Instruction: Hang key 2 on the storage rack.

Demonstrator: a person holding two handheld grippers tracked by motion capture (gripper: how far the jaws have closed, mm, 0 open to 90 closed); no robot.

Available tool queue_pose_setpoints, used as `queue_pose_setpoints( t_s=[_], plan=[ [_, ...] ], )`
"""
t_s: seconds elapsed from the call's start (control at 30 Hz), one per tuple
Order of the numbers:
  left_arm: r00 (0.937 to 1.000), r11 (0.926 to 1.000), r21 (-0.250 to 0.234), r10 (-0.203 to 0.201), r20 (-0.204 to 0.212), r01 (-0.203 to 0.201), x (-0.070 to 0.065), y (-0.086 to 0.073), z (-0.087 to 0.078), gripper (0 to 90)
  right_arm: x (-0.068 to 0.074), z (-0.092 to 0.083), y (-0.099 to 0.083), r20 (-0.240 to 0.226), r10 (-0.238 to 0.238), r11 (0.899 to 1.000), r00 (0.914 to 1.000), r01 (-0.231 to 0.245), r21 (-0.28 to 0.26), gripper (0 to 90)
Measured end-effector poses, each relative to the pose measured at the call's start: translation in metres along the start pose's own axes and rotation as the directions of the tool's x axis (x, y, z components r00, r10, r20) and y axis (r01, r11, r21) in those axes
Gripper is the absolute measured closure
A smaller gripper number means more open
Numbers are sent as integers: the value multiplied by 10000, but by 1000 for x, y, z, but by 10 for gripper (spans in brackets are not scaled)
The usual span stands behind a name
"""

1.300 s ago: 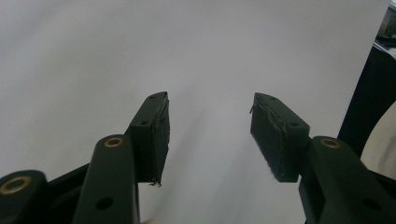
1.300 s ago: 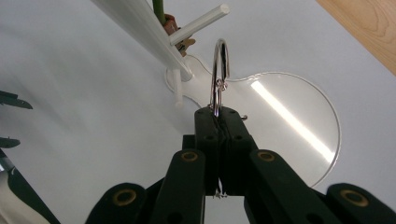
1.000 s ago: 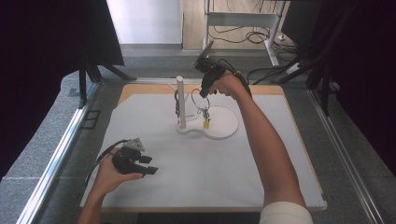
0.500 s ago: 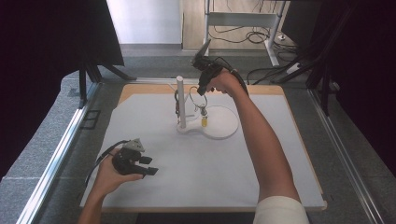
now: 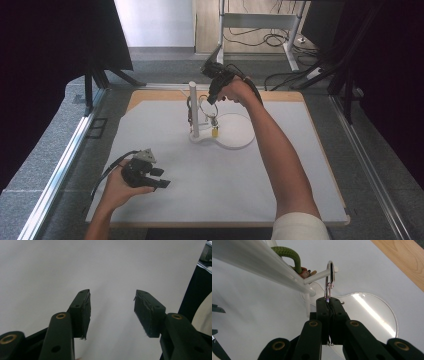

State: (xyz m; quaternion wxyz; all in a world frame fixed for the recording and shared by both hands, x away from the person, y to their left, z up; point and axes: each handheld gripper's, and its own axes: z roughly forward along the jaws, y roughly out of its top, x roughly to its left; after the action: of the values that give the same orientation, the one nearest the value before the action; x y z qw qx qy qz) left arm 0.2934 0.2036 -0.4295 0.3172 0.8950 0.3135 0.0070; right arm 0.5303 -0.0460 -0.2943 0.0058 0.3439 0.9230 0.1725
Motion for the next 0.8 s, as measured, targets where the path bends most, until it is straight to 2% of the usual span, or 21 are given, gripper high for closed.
queue_pose_setpoints(
  t_s=[0.4, 0.53, 0.63, 0.77, 0.8],
  plan=[
    [10000, 10000, 51, 19, -1, -19, 0, 1, 2, 479, 5, 13, -2, -204, -87, 10000, 9998, 87, 24, 873],
    [10000, 10000, 77, 28, -5, -27, 1, 1, 2, 478, 8, 17, -4, -356, -31, 10000, 9994, 31, 3, 870],
    [10000, 10000, 57, 41, -6, -41, 1, 1, 2, 478, 8, 19, -5, -476, -169, 9998, 9987, 171, 37, 867],
    [10000, 10000, 30, 35, -15, -35, 3, 2, 1, 478, 8, 22, -7, -616, -42, 10000, 9981, 41, -7, 864],
    [10000, 10000, 35, 35, -14, -35, 3, 2, 1, 478, 7, 23, -8, -644, -158, 9999, 9978, 158, -5, 862]
  ],
)
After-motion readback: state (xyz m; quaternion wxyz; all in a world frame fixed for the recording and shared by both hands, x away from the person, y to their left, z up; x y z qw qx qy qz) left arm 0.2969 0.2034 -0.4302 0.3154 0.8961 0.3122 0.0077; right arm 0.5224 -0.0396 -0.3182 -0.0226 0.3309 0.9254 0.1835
